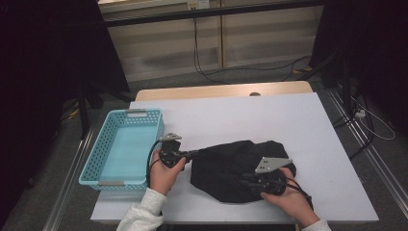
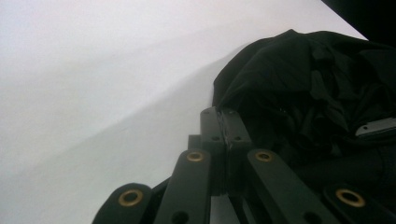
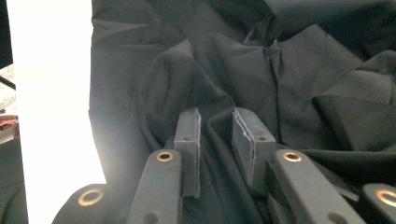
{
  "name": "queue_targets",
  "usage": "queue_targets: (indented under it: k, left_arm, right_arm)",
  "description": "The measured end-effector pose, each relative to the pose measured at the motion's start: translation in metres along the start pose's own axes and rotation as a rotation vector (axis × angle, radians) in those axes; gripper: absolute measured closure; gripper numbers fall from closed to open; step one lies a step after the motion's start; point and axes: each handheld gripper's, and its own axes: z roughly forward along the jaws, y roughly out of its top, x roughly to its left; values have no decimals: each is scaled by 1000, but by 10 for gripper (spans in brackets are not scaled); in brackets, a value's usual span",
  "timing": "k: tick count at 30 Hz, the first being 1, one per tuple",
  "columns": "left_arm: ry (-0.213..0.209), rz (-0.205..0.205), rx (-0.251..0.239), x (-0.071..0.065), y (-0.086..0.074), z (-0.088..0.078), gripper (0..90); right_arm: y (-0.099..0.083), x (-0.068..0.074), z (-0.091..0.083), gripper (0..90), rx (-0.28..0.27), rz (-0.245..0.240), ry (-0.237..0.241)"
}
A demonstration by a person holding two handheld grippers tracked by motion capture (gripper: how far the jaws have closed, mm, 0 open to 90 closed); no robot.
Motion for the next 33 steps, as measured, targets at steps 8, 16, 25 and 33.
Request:
queue_targets:
  k: [8,16,25,33]
  left_arm:
    - [10,-13,4,2,-2,0,897]
    - [29,42,-15,-4,0,0,612]
    - [2,101,18,-13,-2,10,437]
    - [-52,183,78,-34,-3,34,397]
  right_arm:
    - [17,-14,-16,607,-95,3,-99]
    - [39,-35,-7,456,-102,10,-201]
    - [28,-48,35,654,61,51,-166]
    - [13,-40,10,864,17,84,-116]
